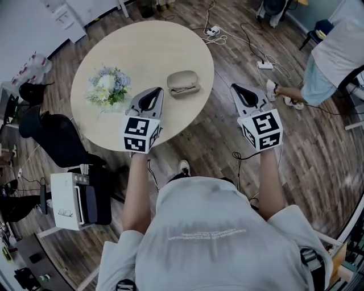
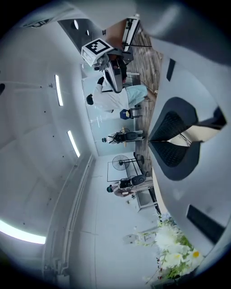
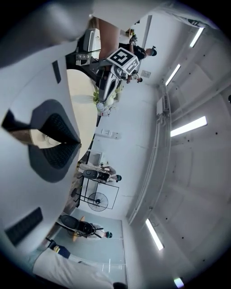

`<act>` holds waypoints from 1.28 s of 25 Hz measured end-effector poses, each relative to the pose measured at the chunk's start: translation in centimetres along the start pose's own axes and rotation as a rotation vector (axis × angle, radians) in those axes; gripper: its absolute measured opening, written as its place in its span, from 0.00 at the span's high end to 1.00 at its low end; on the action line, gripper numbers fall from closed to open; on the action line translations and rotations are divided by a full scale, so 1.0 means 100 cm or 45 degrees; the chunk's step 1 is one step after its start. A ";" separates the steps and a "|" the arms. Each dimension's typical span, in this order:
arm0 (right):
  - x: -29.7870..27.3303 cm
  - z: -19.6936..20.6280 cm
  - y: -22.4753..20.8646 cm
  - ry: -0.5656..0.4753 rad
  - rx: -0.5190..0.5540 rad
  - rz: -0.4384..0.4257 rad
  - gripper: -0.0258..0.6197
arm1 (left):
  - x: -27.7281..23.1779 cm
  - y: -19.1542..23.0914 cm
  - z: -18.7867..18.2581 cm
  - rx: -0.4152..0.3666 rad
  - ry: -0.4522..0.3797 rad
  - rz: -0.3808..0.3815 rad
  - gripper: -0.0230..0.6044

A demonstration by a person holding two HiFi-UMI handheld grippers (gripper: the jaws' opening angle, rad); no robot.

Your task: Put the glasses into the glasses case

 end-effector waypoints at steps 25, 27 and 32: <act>0.147 0.009 -0.019 -0.125 0.092 -0.037 0.96 | 0.081 -0.149 -0.058 -0.187 -0.017 -0.125 0.94; 0.150 0.011 -0.018 -0.127 0.091 -0.040 0.96 | 0.082 -0.155 -0.058 -0.181 -0.023 -0.105 0.94; 0.155 0.018 -0.018 -0.122 0.071 -0.043 0.96 | 0.082 -0.166 -0.052 -0.169 -0.008 -0.089 0.94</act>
Point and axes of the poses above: the fingertips, and each gripper's own axes: x backward along the fingers, y to its left, z out of its underside, the point moved 5 cm from there along x, backward along the fingers, and after that the axes turned 6 degrees about z, right-handed, at the moved point
